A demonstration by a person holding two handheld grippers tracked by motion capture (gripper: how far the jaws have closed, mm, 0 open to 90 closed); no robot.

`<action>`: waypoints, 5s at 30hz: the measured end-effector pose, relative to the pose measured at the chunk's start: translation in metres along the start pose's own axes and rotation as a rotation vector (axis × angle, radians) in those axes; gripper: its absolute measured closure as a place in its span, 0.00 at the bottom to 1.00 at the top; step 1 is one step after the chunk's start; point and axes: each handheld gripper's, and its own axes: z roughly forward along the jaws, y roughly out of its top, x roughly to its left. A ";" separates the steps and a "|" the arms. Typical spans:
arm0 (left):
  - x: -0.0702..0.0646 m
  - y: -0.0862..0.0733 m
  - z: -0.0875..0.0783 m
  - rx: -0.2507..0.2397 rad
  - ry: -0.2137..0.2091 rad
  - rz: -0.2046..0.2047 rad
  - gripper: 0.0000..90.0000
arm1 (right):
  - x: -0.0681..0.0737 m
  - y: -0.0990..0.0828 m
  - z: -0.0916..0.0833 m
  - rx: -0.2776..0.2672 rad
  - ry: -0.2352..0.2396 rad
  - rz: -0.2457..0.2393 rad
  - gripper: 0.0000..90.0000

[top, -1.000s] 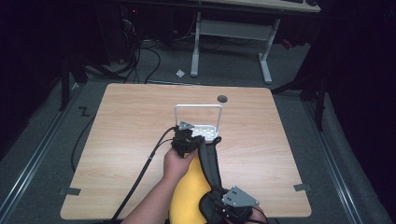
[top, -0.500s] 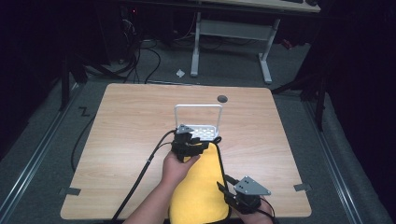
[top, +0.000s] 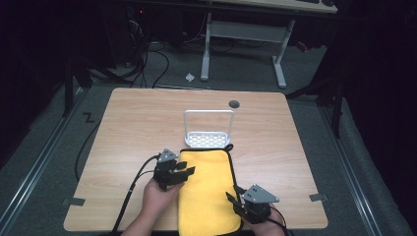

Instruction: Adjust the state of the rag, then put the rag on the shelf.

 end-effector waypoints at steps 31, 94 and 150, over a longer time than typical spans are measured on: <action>-0.015 -0.024 -0.007 0.073 0.002 0.080 0.74 | -0.028 0.005 0.041 0.180 0.023 -0.003 0.86; 0.030 0.007 0.035 0.025 0.046 -0.056 0.86 | -0.051 0.039 0.105 0.156 0.029 0.126 0.86; -0.009 0.097 -0.052 -0.388 0.064 0.103 0.91 | -0.054 0.134 0.029 -0.294 -0.074 0.036 0.85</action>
